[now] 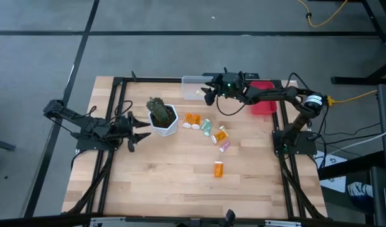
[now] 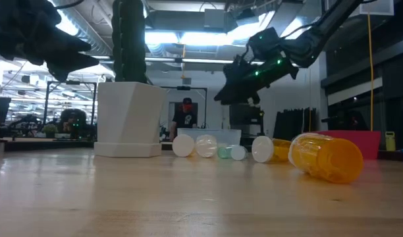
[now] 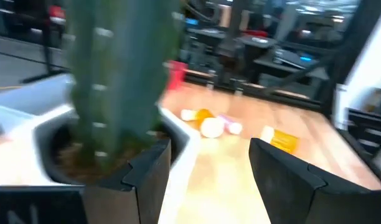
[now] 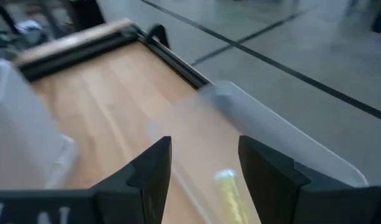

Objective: Pick and place medicine bottles into bin by pill shape (circle, oval)
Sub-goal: Put the large orange pill bottle into the red bin

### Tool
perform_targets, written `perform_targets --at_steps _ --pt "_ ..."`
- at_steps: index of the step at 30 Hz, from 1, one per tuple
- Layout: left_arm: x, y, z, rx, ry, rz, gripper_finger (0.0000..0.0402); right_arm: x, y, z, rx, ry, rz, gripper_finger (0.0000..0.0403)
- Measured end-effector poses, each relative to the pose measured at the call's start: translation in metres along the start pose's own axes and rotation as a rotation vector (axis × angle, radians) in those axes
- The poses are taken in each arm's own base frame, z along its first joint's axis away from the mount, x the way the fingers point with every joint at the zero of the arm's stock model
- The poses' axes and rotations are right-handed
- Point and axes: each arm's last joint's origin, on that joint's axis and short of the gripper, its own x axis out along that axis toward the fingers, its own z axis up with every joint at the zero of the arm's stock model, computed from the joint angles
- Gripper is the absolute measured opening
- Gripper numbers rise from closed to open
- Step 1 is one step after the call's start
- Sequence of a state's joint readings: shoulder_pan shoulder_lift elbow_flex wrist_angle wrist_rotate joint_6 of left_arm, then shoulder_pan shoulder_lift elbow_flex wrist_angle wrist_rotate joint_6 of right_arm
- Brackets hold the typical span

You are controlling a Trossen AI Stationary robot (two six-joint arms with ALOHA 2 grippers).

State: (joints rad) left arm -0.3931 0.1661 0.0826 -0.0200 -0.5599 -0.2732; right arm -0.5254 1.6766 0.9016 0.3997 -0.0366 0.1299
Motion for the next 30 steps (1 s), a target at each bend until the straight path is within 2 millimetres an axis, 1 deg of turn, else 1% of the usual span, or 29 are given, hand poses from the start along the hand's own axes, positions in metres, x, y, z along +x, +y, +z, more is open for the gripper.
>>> perform_targets --at_steps 2,5,11,14,16,19,24,27,30 --pt "0.001 -0.002 0.0 -0.056 0.004 -0.049 0.0212 -0.006 0.004 0.007 -0.003 -0.022 0.045 0.0189" --pt "0.005 -0.004 -0.003 -0.124 -0.016 -0.063 0.0212 -0.017 0.008 0.018 -0.007 -0.047 0.084 0.0189" --pt "0.016 -0.014 -0.008 -0.207 -0.015 -0.188 0.0212 -0.04 0.012 0.031 -0.013 -0.038 0.09 0.0189" --pt "0.024 -0.021 -0.002 -0.198 -0.002 -0.189 0.0212 -0.049 0.013 0.035 -0.012 -0.029 0.083 0.0189" --pt "0.03 -0.026 -0.001 -0.175 0.043 -0.18 0.0211 -0.053 0.013 0.036 -0.012 -0.02 0.079 0.0189" --pt "0.043 -0.042 0.006 -0.15 0.105 -0.195 0.0211 -0.056 0.013 0.037 -0.013 -0.008 0.077 0.0189" --pt "0.066 -0.076 0.02 -0.081 0.172 -0.247 0.0211 -0.056 0.013 0.036 -0.016 -0.002 0.077 0.0189" --pt "0.079 -0.098 0.026 -0.031 0.187 -0.263 0.0211 -0.056 0.013 0.034 -0.016 0.02 0.073 0.0189" --pt "0.094 -0.116 0.029 0.035 0.18 -0.231 0.0211 -0.056 0.013 0.032 -0.035 0.039 0.071 0.0189"
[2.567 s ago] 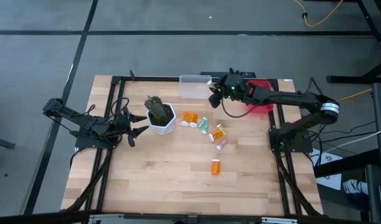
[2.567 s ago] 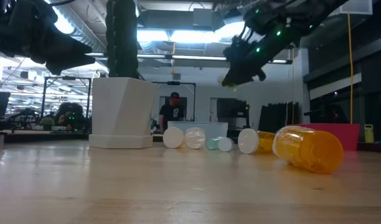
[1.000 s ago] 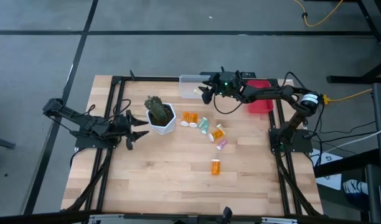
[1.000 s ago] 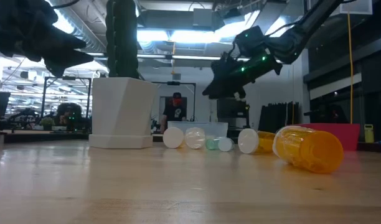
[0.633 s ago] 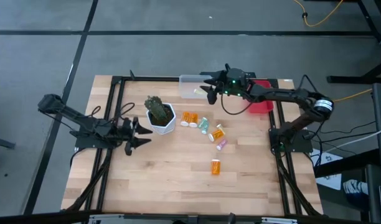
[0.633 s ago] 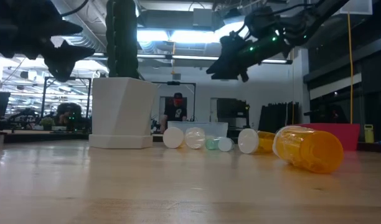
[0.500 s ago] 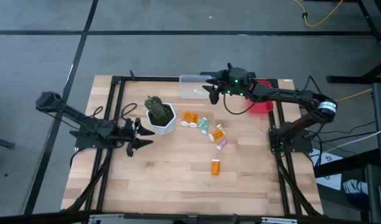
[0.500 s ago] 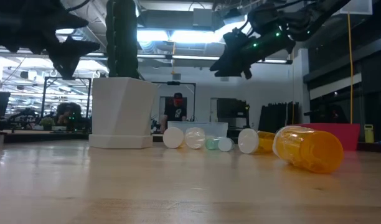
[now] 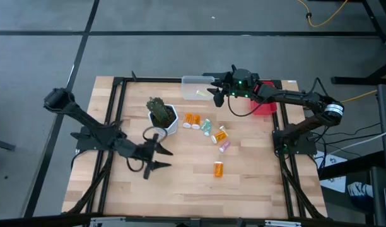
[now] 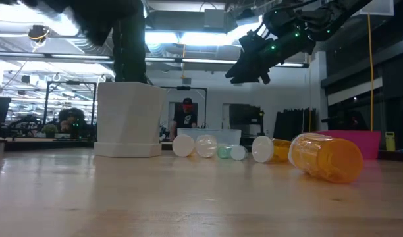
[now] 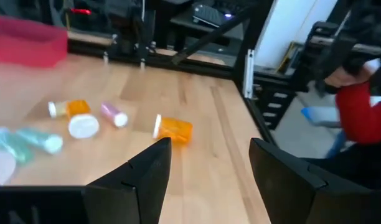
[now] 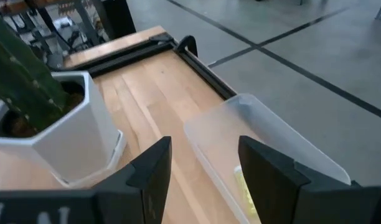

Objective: Pick and place medicine bottles into bin by pill shape (circle, oval)
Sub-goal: Put the large orange pill bottle into the red bin

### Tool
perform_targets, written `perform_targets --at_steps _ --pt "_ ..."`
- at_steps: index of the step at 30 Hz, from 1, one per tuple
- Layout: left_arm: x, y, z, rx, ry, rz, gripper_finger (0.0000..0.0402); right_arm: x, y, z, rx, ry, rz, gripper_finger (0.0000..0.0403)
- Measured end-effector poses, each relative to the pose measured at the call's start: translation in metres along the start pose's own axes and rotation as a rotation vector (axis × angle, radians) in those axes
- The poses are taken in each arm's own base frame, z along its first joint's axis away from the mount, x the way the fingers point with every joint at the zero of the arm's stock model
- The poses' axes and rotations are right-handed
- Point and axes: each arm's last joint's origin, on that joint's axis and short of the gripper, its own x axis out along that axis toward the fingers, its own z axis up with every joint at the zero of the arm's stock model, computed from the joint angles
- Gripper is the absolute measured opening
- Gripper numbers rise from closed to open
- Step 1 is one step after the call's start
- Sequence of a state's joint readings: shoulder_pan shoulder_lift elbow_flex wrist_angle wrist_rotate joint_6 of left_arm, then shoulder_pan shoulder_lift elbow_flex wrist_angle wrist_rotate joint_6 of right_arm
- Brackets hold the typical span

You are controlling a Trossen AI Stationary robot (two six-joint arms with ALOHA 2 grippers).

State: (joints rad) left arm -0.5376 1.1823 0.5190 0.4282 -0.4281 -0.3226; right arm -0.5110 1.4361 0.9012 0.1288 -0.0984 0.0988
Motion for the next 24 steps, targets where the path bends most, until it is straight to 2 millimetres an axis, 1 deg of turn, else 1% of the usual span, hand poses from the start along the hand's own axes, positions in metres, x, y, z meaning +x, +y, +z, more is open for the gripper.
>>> perform_targets --at_steps 3,6,9,11,13,15,19,24 --pt "0.018 -0.009 0.003 0.036 0.01 0.06 0.0211 0.0 0.0 -0.001 -0.015 0.013 -0.001 0.0189" --pt "0.036 -0.012 0.002 0.049 0.038 0.136 0.0211 -0.006 -0.001 0.0 -0.079 0.026 -0.027 0.0189" --pt "0.053 -0.012 0.002 0.063 0.047 0.2 0.0211 -0.018 -0.001 0.004 -0.078 0.031 -0.082 0.0189" --pt "0.063 -0.01 0.002 0.066 0.052 0.229 0.0211 -0.027 0.0 0.005 -0.077 0.053 -0.085 0.0189" --pt "0.073 -0.007 0.002 0.068 0.059 0.252 0.0211 -0.036 0.001 0.005 -0.074 0.083 -0.068 0.0189" --pt "0.082 -0.003 0.0 0.067 0.068 0.276 0.0211 -0.043 0.004 0.003 -0.069 0.12 -0.013 0.0189" --pt "0.095 0.004 -0.007 0.052 0.098 0.314 0.0211 -0.046 0.009 -0.003 -0.039 0.195 0.104 0.0189" --pt "0.102 0.007 -0.02 0.021 0.189 0.39 0.0211 -0.04 0.018 -0.01 -0.01 0.241 0.137 0.0189"
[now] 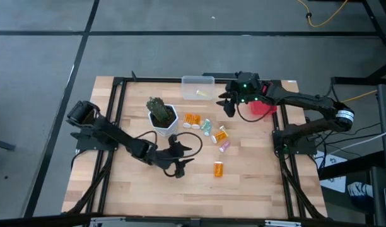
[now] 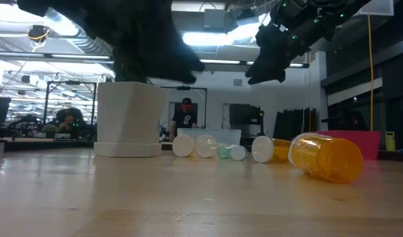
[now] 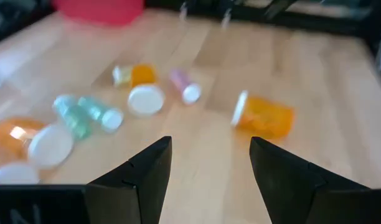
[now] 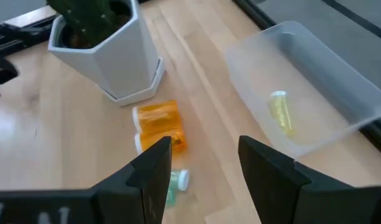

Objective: Pick and place medicine bottles into bin by pill shape (circle, oval)
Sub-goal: Put the large orange pill bottle into the red bin

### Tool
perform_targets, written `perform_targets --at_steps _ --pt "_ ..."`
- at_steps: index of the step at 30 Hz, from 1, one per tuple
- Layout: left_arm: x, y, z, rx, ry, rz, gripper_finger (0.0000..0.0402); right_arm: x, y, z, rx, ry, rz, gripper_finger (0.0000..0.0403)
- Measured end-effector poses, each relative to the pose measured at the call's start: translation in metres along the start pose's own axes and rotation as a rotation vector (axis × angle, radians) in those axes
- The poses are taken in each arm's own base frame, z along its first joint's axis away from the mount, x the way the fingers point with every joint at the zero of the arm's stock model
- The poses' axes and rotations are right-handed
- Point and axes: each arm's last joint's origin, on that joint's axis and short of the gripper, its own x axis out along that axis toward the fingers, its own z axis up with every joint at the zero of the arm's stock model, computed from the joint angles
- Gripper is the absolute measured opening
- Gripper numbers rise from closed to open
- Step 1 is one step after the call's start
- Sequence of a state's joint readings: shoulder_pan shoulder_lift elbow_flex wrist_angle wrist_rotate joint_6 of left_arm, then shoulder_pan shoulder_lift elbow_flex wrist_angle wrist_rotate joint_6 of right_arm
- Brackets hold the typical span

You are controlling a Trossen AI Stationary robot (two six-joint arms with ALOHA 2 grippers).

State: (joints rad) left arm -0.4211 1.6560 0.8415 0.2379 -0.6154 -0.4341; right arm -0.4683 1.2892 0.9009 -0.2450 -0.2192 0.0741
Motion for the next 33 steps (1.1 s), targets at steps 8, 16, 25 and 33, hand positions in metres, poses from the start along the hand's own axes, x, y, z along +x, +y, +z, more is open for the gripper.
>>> perform_targets --at_steps 8,16,25,33 --pt "0.007 -0.007 0.003 0.033 0.066 0.056 0.0211 0.004 0.013 0.003 -0.033 -0.038 -0.02 0.0189" --pt "0.006 -0.008 0.007 0.019 0.058 0.054 0.0211 0.006 0.021 0.003 -0.031 -0.047 0.004 0.0189" --pt "0.006 -0.008 0.007 0.0 0.058 0.054 0.0211 0.011 0.024 -0.012 -0.031 0.011 0.013 0.0189" --pt "0.005 -0.009 0.006 0.005 0.058 0.048 0.0211 0.017 0.029 -0.028 0.033 0.055 0.03 0.0189"
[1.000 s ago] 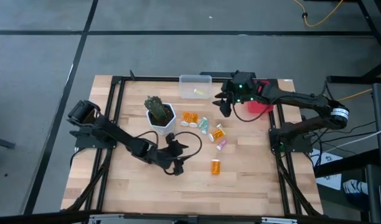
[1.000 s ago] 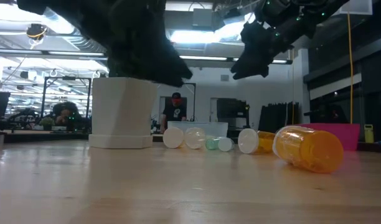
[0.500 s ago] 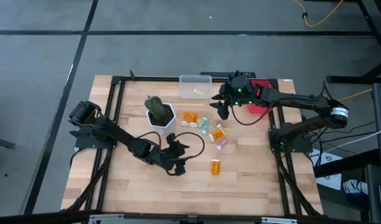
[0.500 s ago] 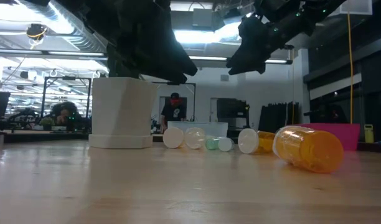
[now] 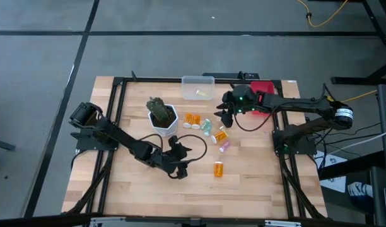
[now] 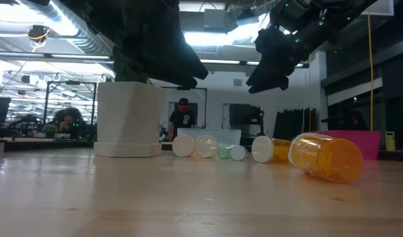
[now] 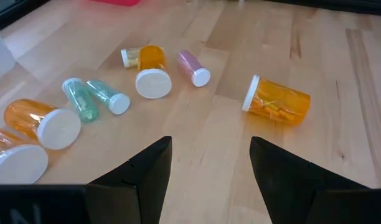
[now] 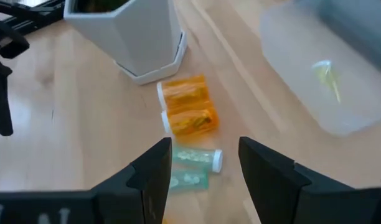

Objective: Pick and place medicine bottles into bin by pill shape (circle, oval)
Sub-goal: Put the large orange pill bottle into the red bin

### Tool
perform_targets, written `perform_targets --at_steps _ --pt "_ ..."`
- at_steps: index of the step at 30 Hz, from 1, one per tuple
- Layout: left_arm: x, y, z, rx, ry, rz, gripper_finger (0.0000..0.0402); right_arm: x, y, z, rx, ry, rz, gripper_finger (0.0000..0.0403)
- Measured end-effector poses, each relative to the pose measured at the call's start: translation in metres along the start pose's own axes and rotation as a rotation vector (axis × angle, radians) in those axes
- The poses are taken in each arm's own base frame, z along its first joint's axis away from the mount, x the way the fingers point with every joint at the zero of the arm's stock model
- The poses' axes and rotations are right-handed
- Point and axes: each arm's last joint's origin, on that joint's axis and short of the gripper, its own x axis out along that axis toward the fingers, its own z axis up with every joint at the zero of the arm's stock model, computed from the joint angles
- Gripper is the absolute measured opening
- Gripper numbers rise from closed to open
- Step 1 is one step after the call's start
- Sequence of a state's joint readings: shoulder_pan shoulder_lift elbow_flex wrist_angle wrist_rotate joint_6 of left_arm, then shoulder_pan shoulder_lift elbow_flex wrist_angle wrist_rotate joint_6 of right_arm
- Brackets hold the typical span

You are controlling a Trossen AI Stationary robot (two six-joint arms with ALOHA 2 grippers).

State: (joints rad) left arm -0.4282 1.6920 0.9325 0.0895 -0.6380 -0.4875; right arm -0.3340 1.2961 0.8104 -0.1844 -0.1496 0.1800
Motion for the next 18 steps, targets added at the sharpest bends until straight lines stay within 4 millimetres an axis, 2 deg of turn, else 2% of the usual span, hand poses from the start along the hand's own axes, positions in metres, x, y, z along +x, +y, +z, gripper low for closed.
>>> perform_targets --at_steps 5,9,11,15,18 --pt "0.0 0.001 0.0 0.113 -0.007 0.018 0.0211 0.001 0.007 0.001 -0.006 -0.014 0.02 0.0189" --pt "0.003 0.011 0.005 0.071 -0.095 0.221 0.0211 0.002 0.014 0.0 0.011 -0.025 -0.005 0.0189" --pt "0.006 0.016 0.007 0.062 -0.107 0.263 0.0211 0.002 0.017 -0.001 0.009 -0.029 -0.022 0.0189" --pt "0.017 0.017 -0.002 0.121 -0.05 0.239 0.0211 0.006 0.022 -0.001 -0.003 -0.036 -0.01 0.0189" --pt "0.031 0.023 -0.01 0.127 -0.022 0.276 0.0211 0.017 0.024 -0.005 0.015 -0.007 -0.007 0.0189"
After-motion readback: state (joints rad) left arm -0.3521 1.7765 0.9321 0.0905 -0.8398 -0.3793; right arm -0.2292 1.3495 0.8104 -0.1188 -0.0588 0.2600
